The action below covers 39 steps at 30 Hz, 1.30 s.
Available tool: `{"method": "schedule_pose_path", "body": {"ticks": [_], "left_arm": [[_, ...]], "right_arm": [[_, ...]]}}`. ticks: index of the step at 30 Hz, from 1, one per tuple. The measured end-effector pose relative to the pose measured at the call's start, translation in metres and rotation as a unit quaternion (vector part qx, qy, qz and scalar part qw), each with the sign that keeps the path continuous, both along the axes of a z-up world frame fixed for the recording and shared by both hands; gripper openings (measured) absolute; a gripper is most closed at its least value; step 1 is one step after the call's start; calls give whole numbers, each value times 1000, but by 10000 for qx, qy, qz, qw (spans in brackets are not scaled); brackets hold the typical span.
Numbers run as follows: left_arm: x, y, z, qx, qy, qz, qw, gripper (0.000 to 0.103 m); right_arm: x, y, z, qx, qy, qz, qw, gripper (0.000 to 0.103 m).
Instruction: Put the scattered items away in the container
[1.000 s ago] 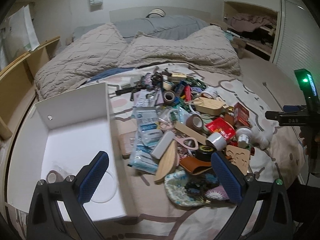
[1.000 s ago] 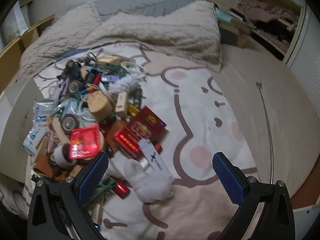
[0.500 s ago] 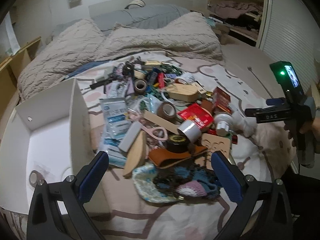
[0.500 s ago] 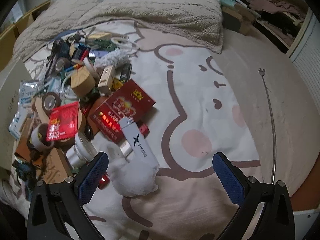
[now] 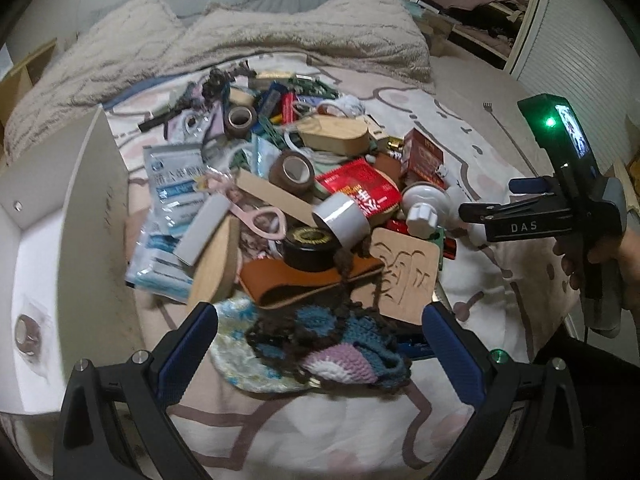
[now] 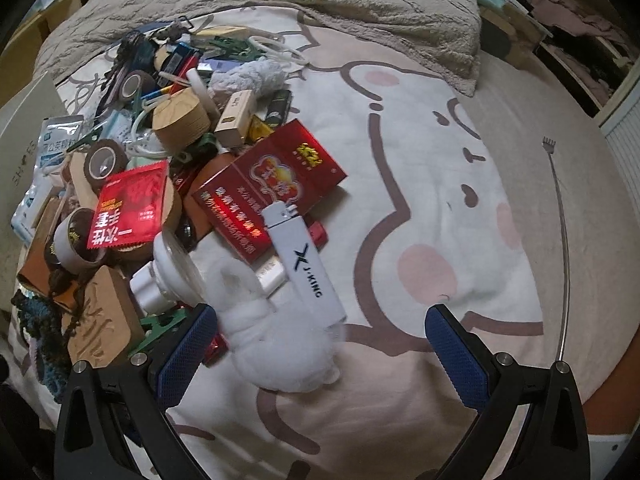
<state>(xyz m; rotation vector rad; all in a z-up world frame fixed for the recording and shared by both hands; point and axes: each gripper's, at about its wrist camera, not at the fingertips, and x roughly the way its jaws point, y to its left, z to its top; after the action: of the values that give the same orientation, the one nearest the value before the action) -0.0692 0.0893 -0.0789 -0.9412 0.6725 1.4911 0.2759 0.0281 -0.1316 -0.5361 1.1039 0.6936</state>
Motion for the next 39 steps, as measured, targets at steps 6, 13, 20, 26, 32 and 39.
{"method": "schedule_pose_path", "body": {"ticks": [6,13,20,26,32,39], "left_arm": [[3,8,-11,-208,-178,24,9996,103],[3,13,-19,-407,-148,64,9990,103],[-1,16,-25,-534,-152,165,9983,103],[-7,17,-31,-638,-312,297,9970,103],[-9,19,-34,-673,-214,340,9969,103],[-11,21,-44,-788,-307,248,9961,103]], "right_arm": [[-8,7,3,-113,-199,188,9996,102],[-9,9,2,-175,-172,287,9993,64],[-8,6,9,90,-37,317,9995,27],[-10,3,23,378,-83,315,9988,16],[-10,3,35,569,-148,359,9976,14],[-8,-3,39,695,-19,219,9973,14]]}}
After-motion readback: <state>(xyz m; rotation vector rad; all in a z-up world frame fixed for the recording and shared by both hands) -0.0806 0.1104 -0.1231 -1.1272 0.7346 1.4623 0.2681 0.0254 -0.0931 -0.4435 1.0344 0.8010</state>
